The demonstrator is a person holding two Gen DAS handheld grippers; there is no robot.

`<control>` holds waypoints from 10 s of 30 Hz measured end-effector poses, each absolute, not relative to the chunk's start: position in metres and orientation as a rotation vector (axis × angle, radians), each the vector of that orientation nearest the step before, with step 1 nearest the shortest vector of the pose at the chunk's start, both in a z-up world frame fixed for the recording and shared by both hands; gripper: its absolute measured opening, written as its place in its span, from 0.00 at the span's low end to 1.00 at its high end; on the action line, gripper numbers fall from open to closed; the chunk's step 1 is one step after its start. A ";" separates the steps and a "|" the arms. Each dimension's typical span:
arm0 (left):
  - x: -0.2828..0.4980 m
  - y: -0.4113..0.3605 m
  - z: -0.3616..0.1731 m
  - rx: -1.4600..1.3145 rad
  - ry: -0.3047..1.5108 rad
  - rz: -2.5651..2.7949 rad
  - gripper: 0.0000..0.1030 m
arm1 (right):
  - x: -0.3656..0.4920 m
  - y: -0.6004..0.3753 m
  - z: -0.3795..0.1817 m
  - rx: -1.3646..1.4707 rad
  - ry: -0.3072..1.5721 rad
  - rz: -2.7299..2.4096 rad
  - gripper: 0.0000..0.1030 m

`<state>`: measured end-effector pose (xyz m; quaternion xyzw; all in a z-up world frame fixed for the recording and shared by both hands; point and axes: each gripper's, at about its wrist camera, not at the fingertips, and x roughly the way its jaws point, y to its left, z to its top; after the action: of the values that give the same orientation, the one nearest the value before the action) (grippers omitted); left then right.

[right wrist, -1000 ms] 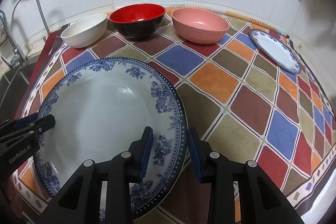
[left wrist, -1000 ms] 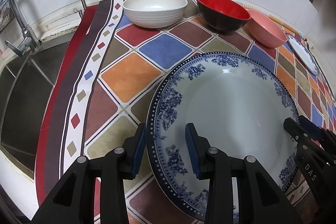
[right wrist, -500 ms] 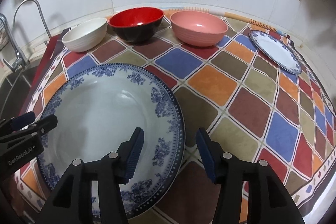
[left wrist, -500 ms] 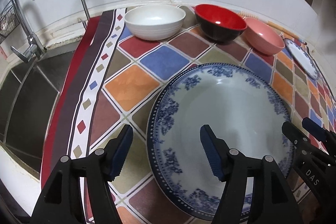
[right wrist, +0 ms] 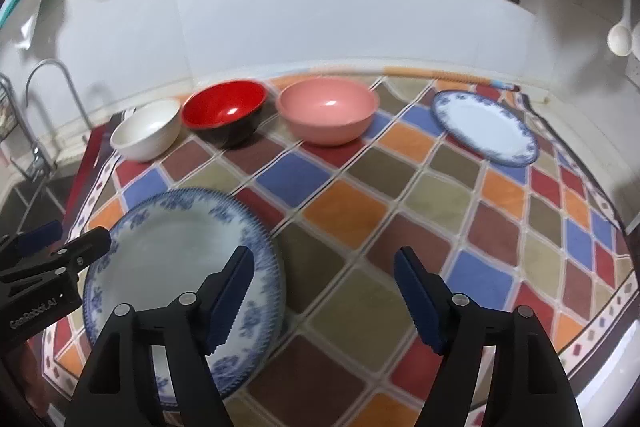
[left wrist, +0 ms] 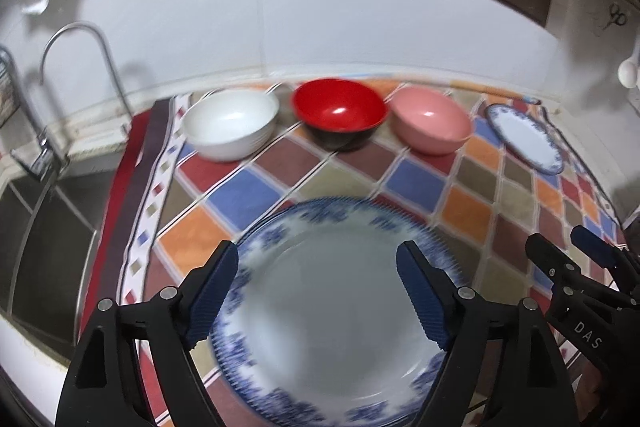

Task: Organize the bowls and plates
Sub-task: 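Move the grippers toward the smaller blue-and-white plate, then close both grippers on the rim of the smaller blue-and-white plate, then carry the plate with both grippers and lower it onto the plate stack, then open both grippers and withdraw from the stacked plates, then move both grippers to the pink bowl beside the red bowl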

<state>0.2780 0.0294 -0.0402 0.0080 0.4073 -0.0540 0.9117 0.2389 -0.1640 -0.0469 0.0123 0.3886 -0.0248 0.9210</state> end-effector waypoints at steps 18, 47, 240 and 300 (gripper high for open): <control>0.321 -0.101 -0.003 0.082 0.742 -0.273 0.80 | 0.243 -0.287 -0.010 0.080 0.691 -0.229 0.72; 0.446 -0.260 -0.019 0.156 0.754 -0.377 0.79 | 0.329 -0.453 -0.007 0.153 0.647 -0.415 0.72; 0.288 0.097 -0.100 -0.068 1.059 -0.024 0.39 | 0.261 -0.101 -0.097 -0.135 0.898 0.067 0.38; 0.412 -0.070 -0.041 -0.029 0.875 -0.120 0.55 | 0.366 -0.263 -0.020 0.016 0.734 0.034 0.52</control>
<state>0.4120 -0.0696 -0.0411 -0.0140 0.4235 -0.0579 0.9039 0.3660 -0.2630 -0.0196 0.0078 0.3588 0.0167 0.9332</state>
